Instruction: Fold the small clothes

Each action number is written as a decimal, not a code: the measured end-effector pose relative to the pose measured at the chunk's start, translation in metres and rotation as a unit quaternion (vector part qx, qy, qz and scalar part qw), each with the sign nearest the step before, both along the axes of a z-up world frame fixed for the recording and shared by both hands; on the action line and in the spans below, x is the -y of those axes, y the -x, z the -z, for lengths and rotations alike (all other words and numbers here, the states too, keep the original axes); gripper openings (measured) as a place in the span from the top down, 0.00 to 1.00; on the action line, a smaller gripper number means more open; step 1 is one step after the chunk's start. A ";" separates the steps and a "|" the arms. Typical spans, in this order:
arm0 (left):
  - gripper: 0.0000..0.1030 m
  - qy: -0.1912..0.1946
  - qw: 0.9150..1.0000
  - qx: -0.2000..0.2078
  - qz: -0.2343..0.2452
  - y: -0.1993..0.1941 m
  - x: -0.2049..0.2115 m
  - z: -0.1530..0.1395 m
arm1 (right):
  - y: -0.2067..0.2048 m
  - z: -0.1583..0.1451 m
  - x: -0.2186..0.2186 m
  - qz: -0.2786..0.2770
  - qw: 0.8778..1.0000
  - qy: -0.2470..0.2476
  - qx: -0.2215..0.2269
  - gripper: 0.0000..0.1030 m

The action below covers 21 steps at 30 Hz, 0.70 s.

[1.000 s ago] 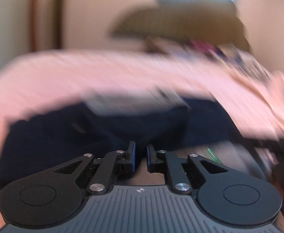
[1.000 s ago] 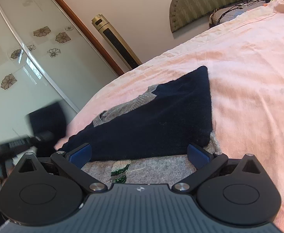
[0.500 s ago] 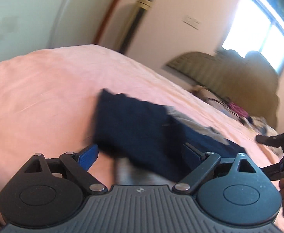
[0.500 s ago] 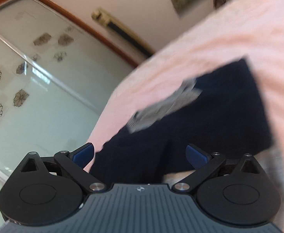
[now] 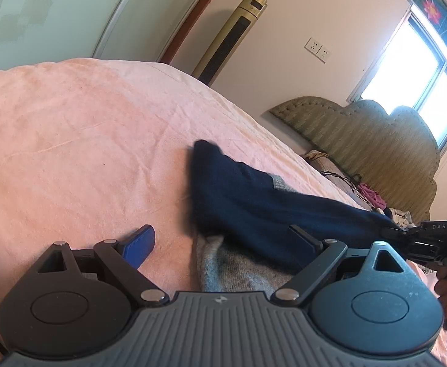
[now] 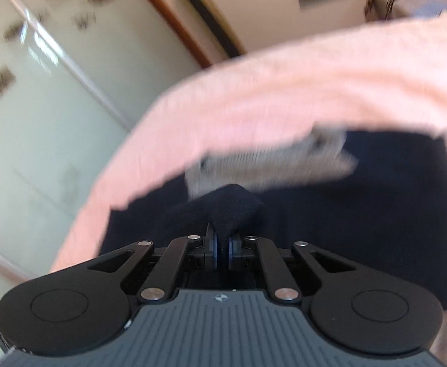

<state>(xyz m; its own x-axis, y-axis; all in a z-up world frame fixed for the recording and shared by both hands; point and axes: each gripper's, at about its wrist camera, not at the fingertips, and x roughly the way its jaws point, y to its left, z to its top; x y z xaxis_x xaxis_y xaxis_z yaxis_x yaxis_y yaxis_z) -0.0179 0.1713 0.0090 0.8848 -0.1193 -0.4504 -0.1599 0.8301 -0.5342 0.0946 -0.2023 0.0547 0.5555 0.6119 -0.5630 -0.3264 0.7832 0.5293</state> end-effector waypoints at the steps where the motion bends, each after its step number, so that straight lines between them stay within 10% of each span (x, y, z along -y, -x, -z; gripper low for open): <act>1: 0.09 0.001 1.000 0.000 0.002 0.000 0.000 0.000 | -0.005 -0.002 0.016 0.019 1.000 0.006 -0.001 0.88; 7: 0.09 -0.003 1.000 -0.002 0.009 -0.002 0.002 0.000 | -0.038 0.042 0.075 0.083 0.993 0.054 -0.070 0.88; 14: 0.09 -0.011 1.000 -0.005 0.012 -0.006 0.002 0.000 | -0.035 0.039 0.091 0.095 0.994 0.011 -0.053 0.88; 17: 0.09 -0.024 1.000 -0.012 0.008 -0.006 0.003 -0.003 | -0.037 0.052 0.091 0.113 0.990 0.033 -0.082 0.77; 21: 0.09 -0.105 0.994 -0.034 0.007 0.009 0.020 -0.018 | 0.012 0.034 0.109 0.134 0.989 -0.045 -0.037 0.36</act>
